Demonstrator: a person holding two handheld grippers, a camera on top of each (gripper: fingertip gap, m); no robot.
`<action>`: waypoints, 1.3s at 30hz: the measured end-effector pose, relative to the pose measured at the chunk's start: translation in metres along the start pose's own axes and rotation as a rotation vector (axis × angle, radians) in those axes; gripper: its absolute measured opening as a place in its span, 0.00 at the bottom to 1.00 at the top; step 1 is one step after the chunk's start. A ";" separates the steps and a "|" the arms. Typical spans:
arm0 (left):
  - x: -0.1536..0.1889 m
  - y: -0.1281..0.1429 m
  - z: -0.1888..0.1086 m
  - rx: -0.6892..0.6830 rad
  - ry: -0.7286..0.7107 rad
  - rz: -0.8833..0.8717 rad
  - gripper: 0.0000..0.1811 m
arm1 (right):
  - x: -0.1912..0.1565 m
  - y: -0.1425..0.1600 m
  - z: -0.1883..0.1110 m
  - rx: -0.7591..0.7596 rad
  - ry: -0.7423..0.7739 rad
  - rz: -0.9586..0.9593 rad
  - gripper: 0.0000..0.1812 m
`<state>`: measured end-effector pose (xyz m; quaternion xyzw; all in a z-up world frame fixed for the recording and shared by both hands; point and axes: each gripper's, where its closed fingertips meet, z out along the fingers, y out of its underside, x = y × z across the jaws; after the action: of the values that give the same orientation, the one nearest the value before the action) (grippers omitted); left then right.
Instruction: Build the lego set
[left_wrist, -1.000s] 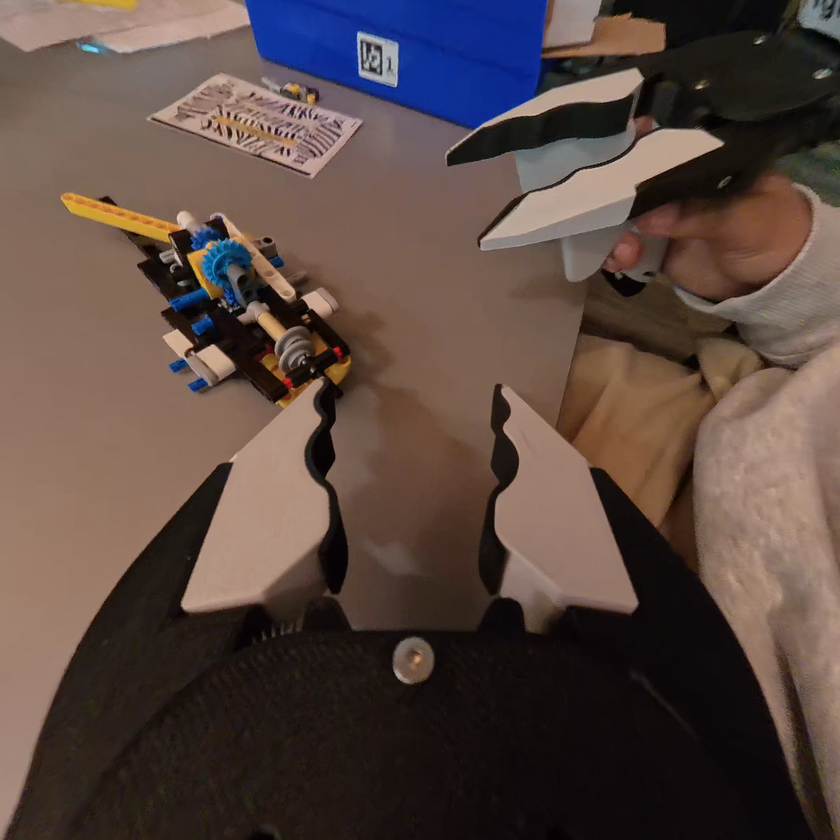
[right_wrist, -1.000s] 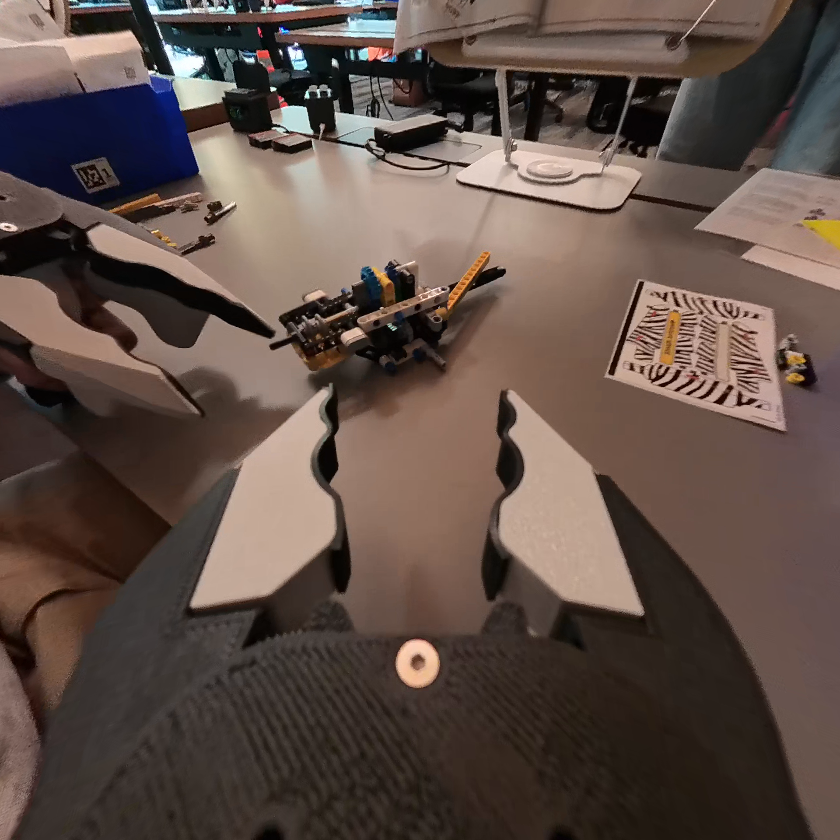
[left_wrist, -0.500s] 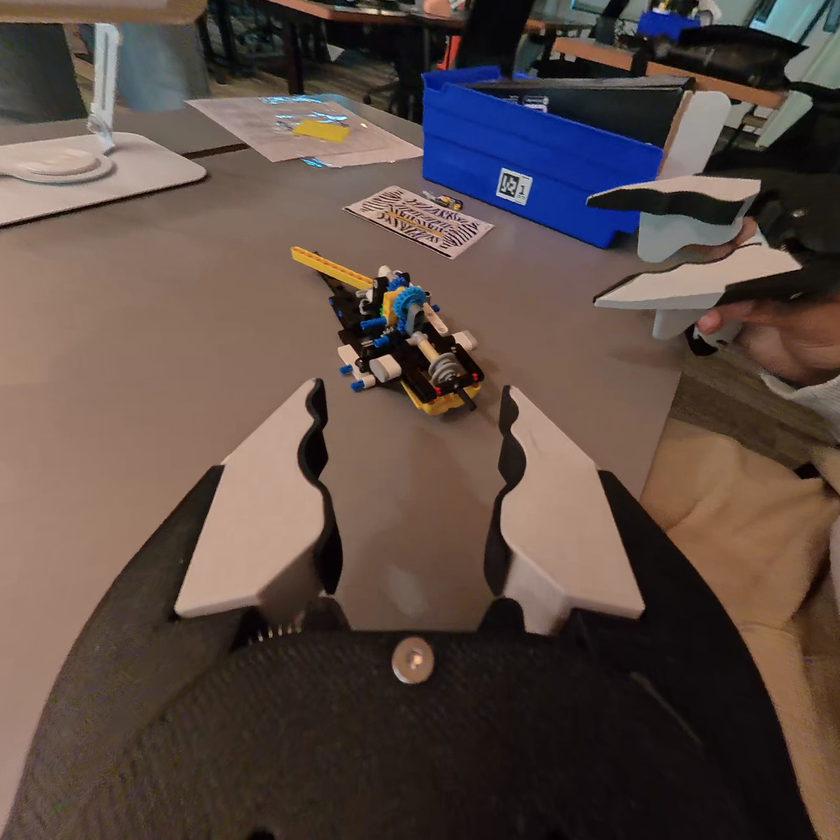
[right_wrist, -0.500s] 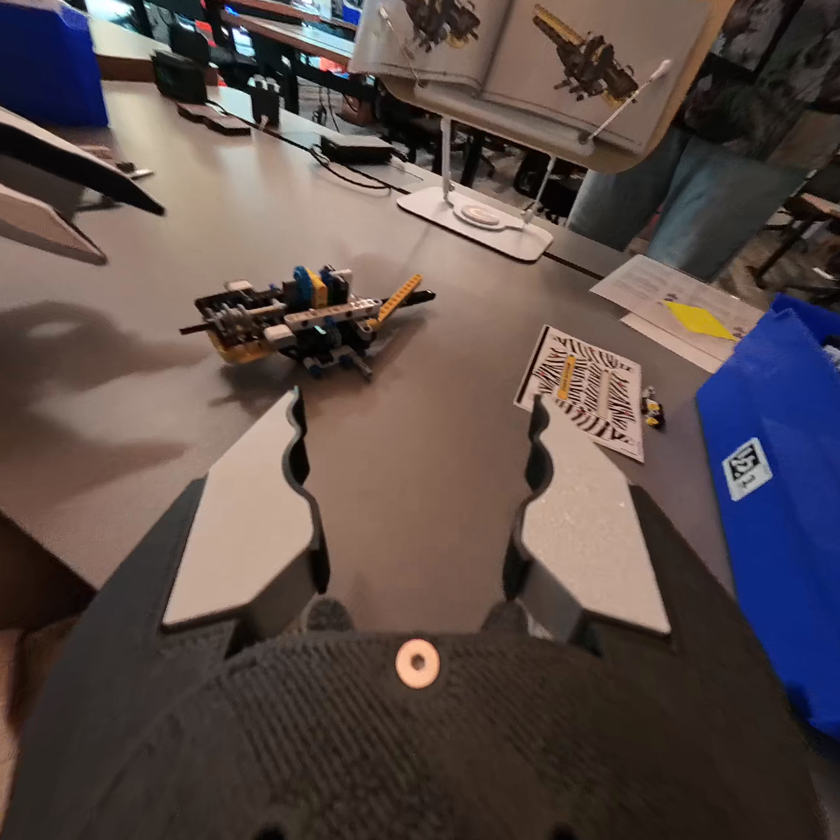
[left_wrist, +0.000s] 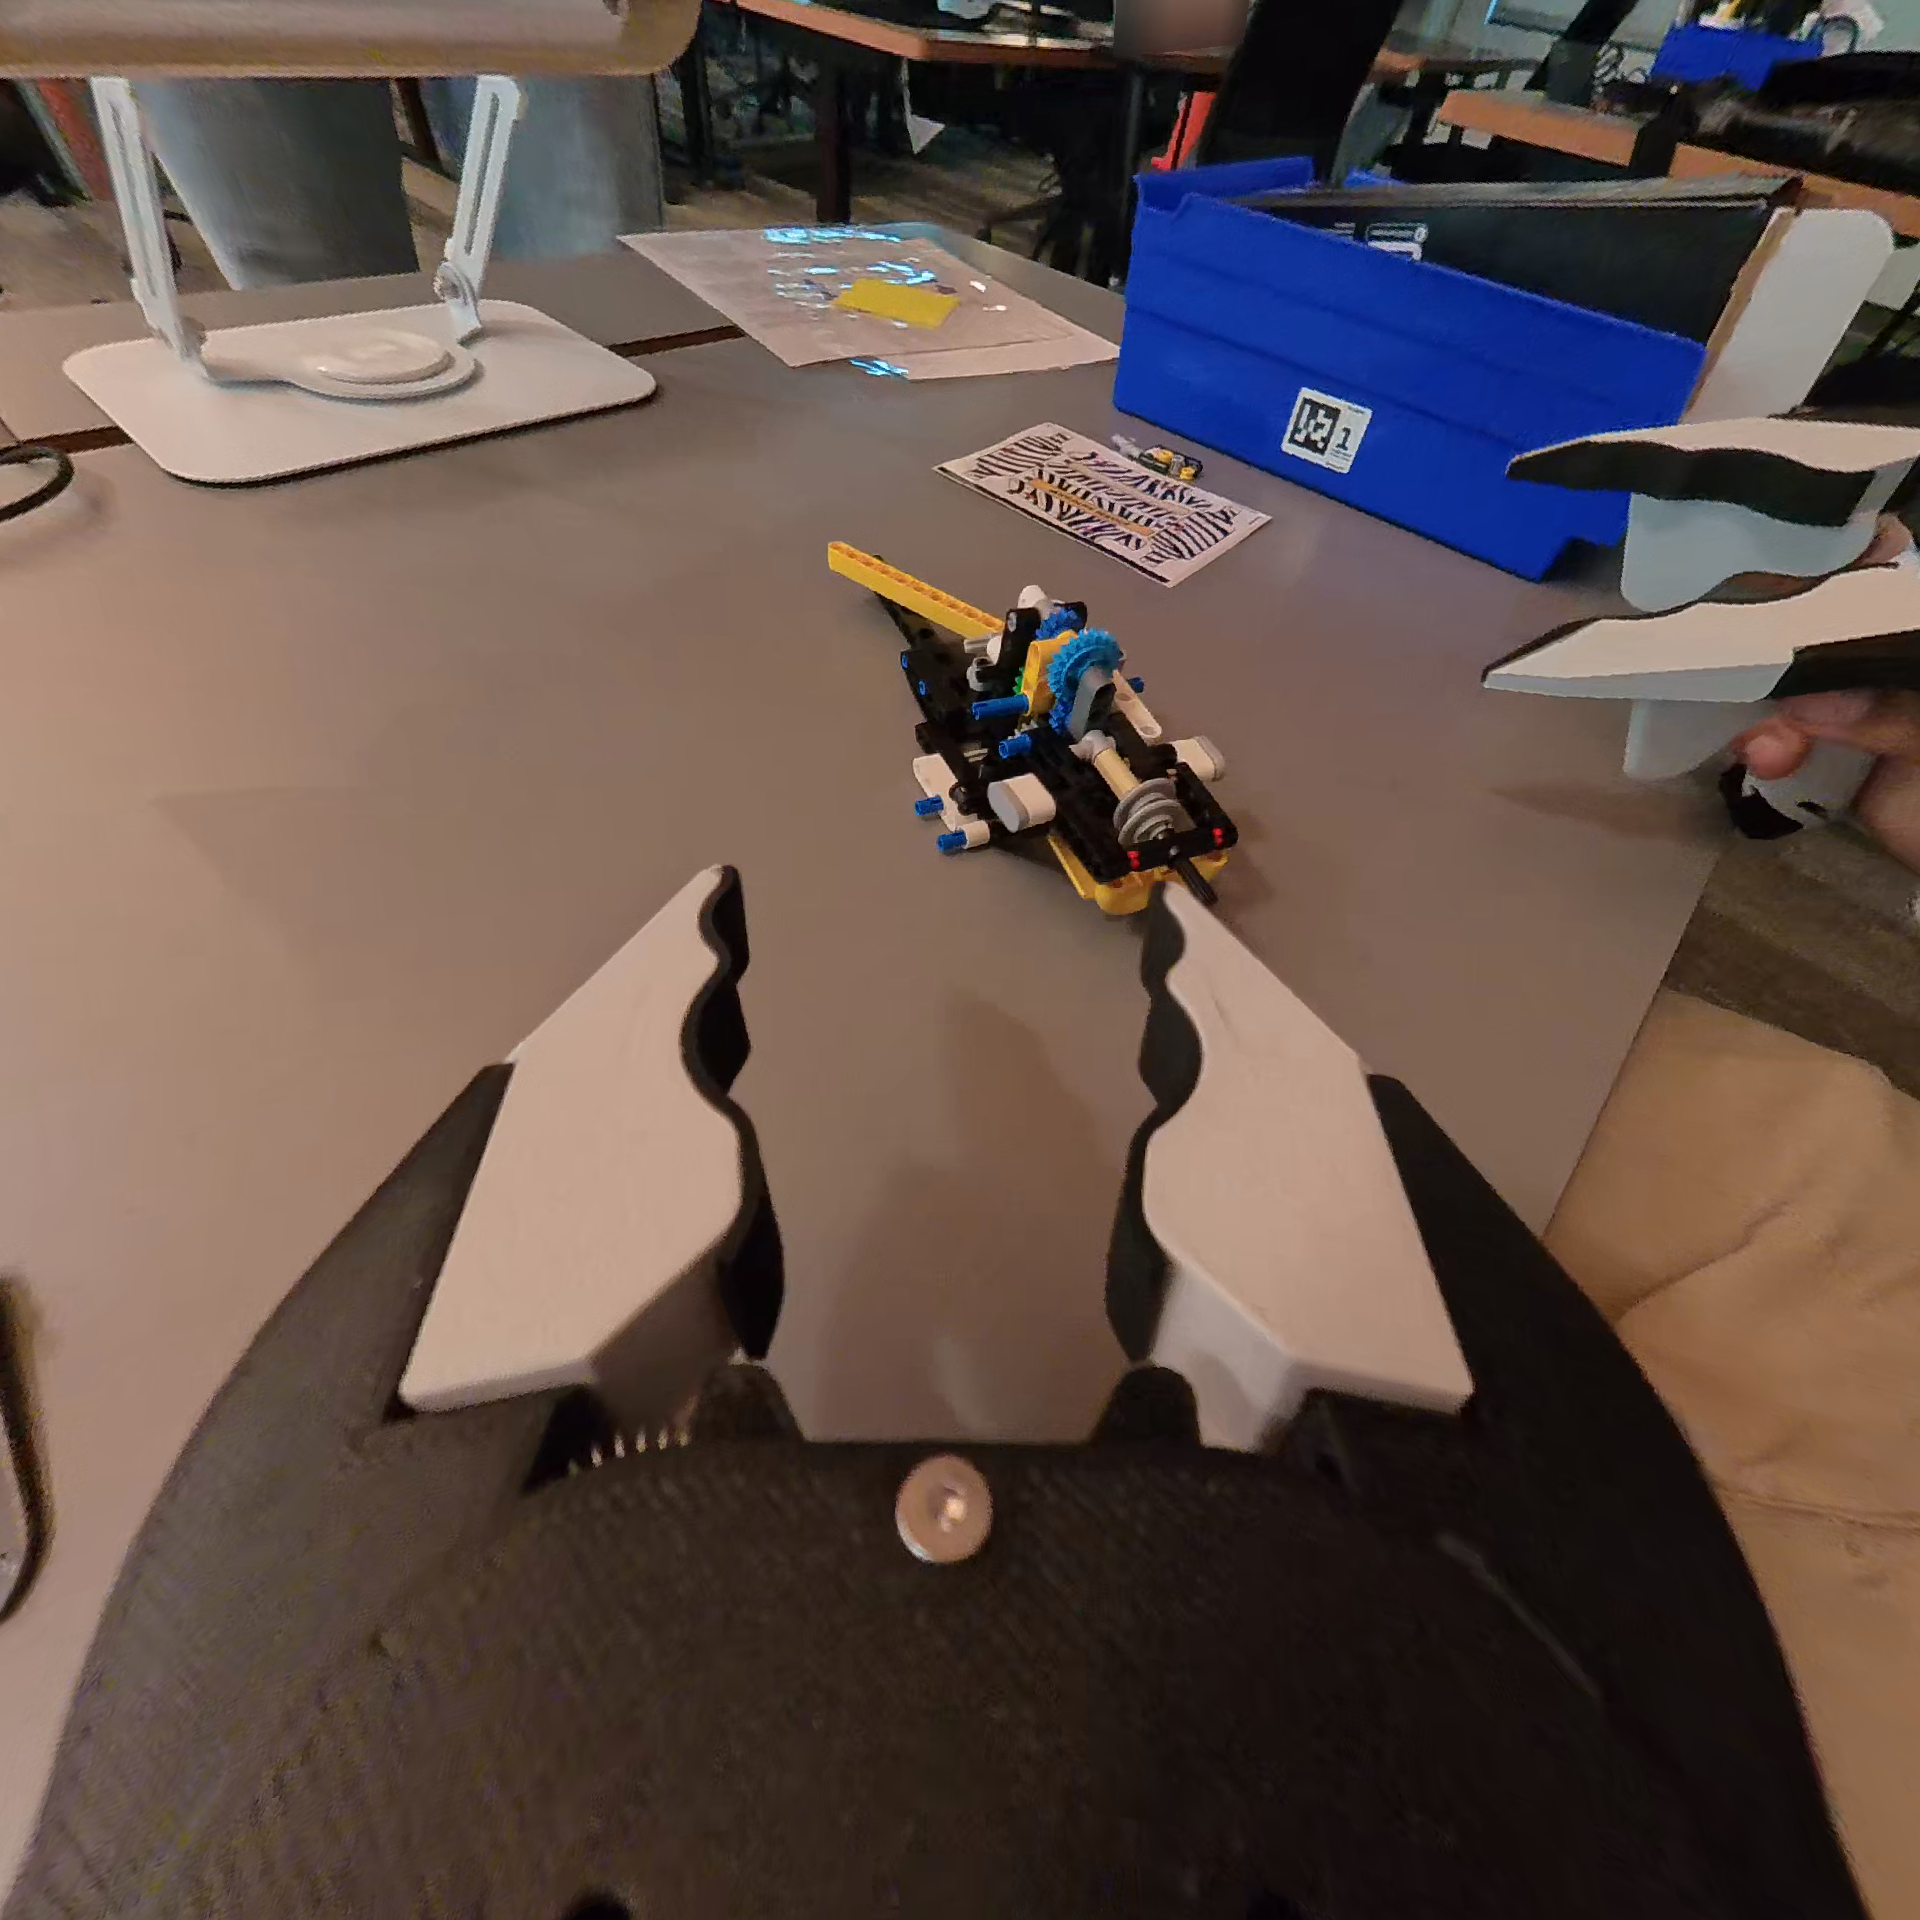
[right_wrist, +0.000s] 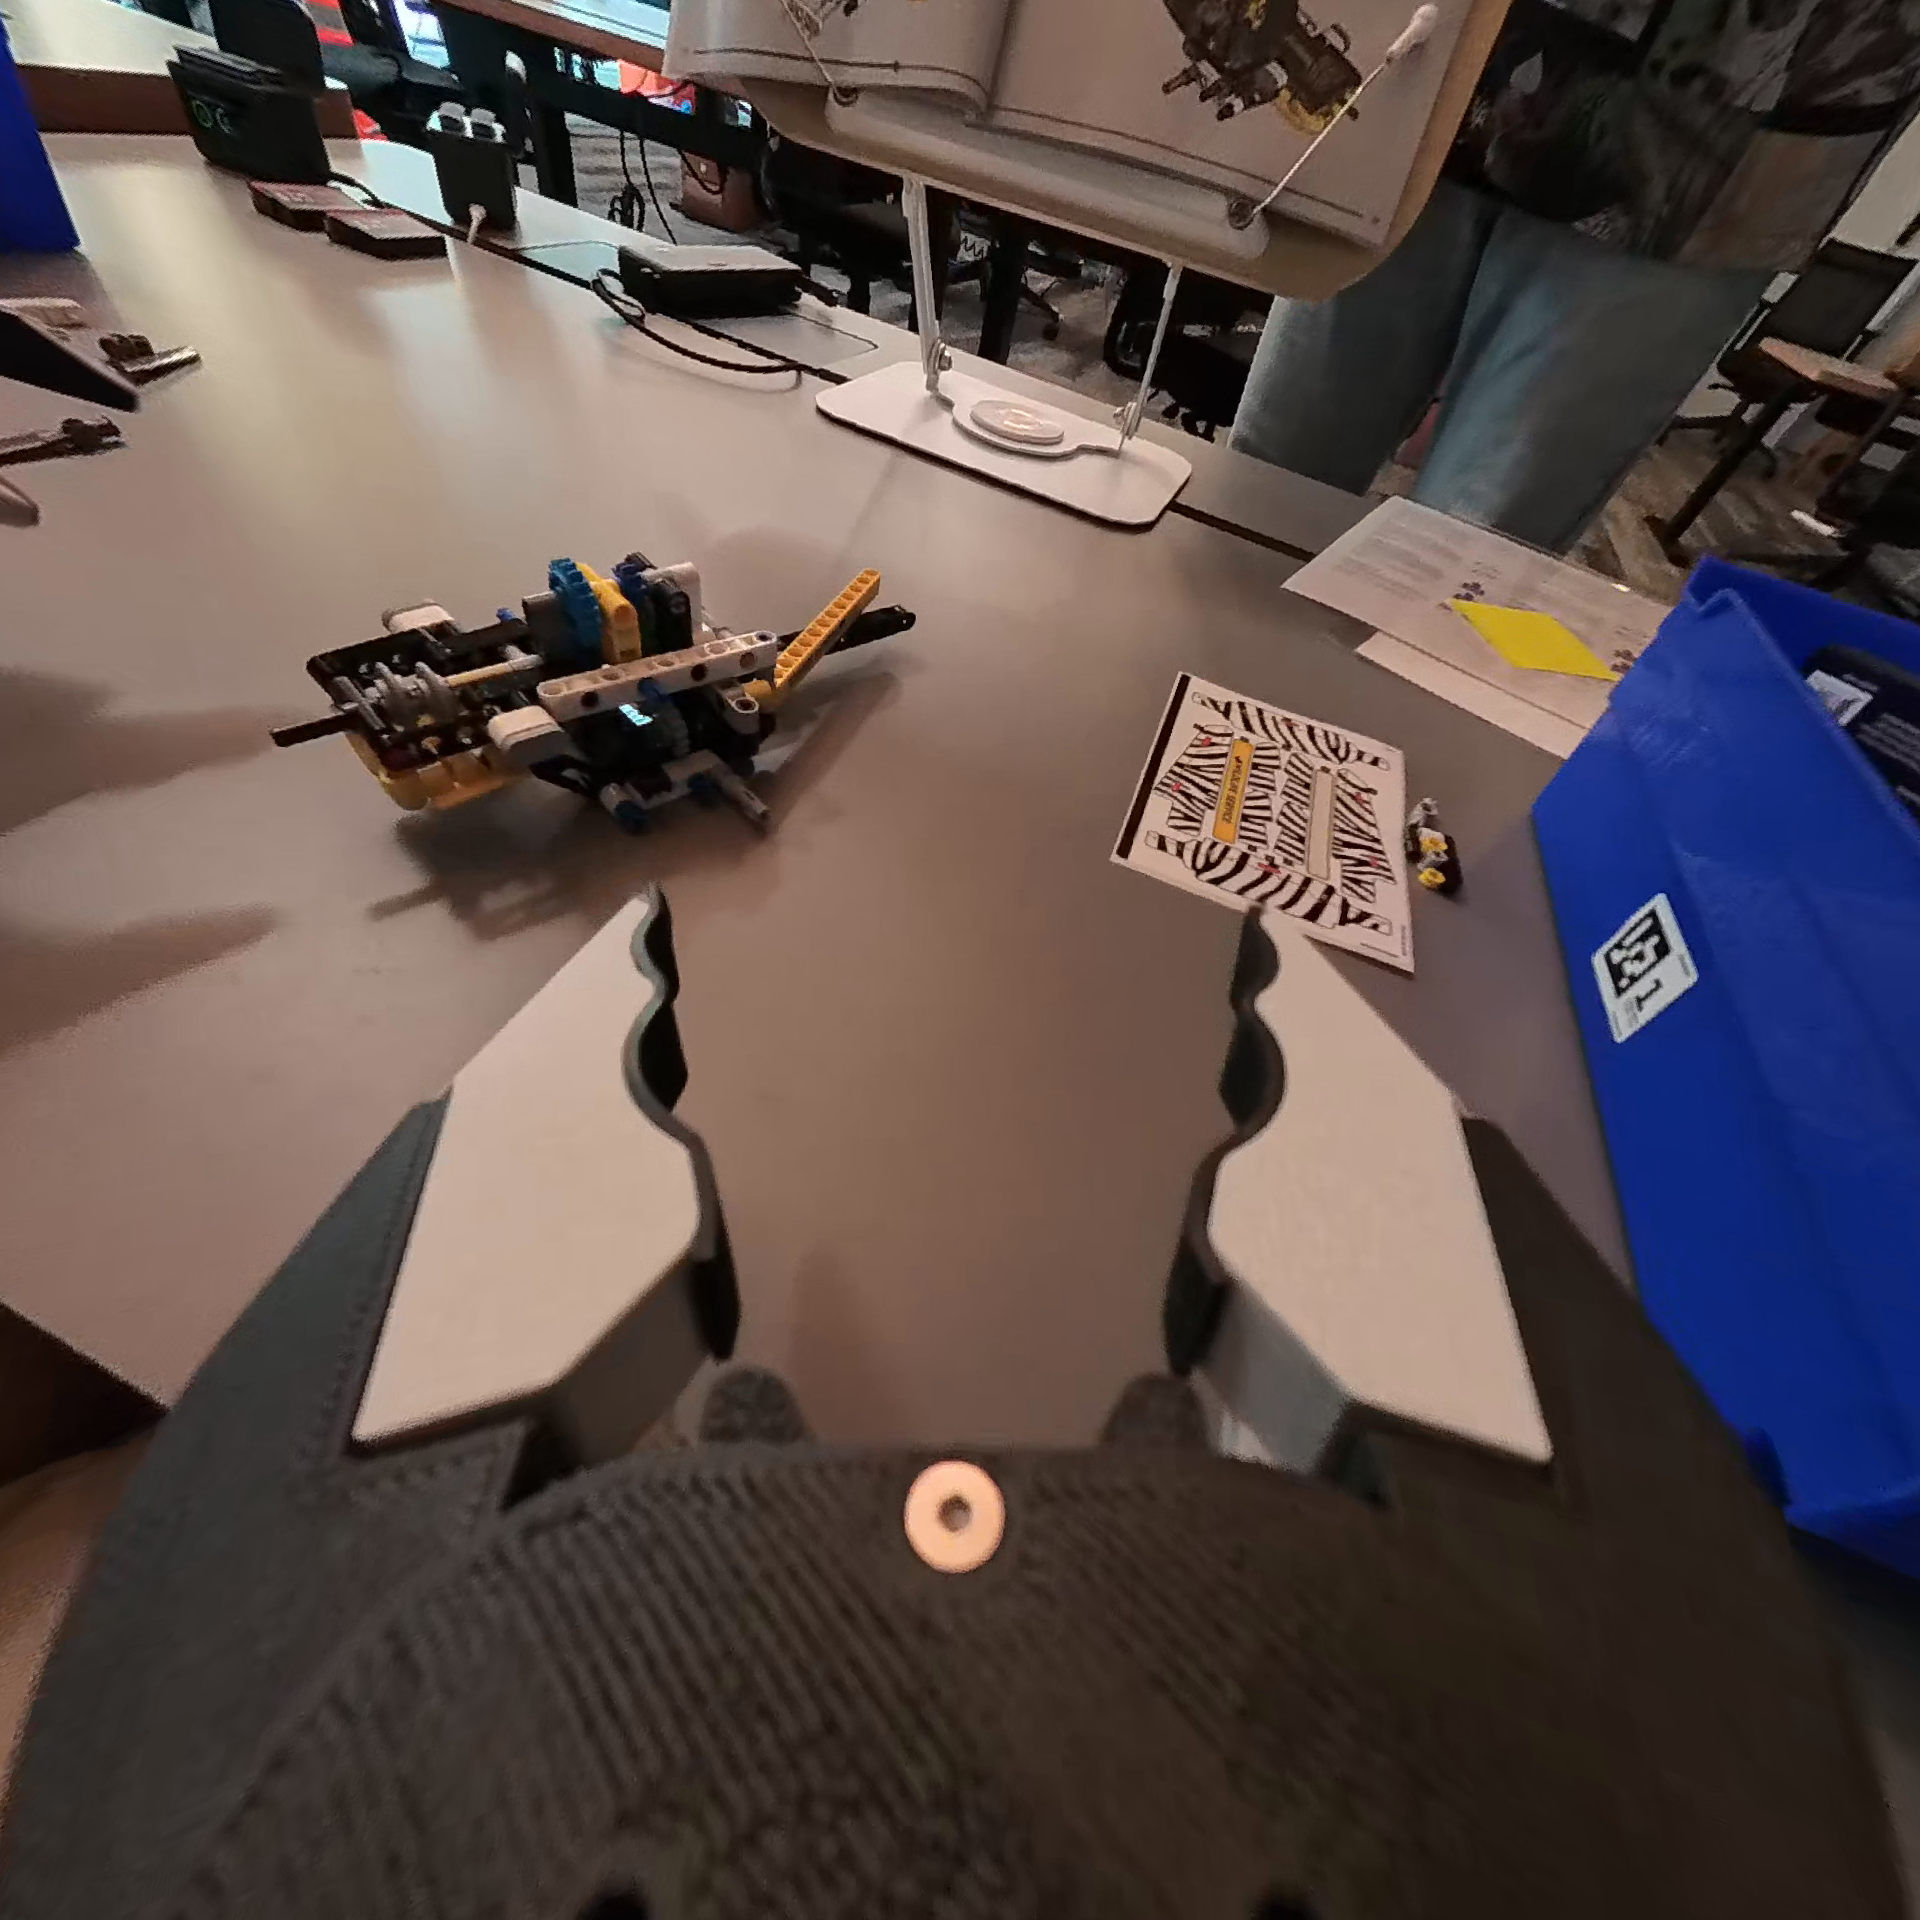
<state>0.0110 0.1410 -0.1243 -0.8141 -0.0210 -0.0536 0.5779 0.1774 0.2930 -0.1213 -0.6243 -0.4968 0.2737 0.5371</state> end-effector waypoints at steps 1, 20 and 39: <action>0.000 0.000 -0.001 0.003 0.004 -0.008 0.38 | 0.001 0.001 0.000 -0.003 0.001 0.005 0.59; 0.039 0.009 -0.066 0.159 -0.143 -0.171 0.20 | -0.018 0.024 -0.082 0.019 -0.187 0.013 0.26; 0.045 0.034 -0.084 0.139 -0.096 -0.309 0.28 | -0.062 0.020 -0.061 -0.024 -0.287 -0.109 0.34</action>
<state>0.0533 0.0490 -0.1240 -0.7608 -0.1770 -0.1013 0.6161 0.2157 0.2130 -0.1358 -0.5570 -0.6049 0.3246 0.4674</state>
